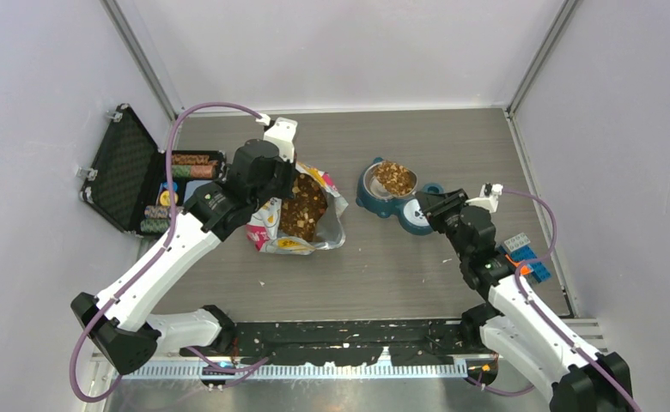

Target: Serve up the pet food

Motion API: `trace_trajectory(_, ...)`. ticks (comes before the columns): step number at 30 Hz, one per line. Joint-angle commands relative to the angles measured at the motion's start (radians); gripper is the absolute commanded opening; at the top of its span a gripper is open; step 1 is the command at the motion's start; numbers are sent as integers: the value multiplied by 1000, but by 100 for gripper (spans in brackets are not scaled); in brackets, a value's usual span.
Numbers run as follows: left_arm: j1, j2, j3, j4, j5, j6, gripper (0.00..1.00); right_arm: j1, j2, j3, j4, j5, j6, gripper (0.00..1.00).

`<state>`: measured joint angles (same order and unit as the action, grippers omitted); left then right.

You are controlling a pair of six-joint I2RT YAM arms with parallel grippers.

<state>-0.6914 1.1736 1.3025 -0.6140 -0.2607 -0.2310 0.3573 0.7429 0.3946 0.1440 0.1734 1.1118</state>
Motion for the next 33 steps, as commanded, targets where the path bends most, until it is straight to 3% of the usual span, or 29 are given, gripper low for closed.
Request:
trace_trajectory(1, -1, -40, 23, 174, 23, -9, 0, -9, 19, 36, 92, 12, -35, 5)
trace_trajectory(33, 0, -40, 17, 177, 25, -8, 0, -11, 220, 226, -50, 74, -193, 5)
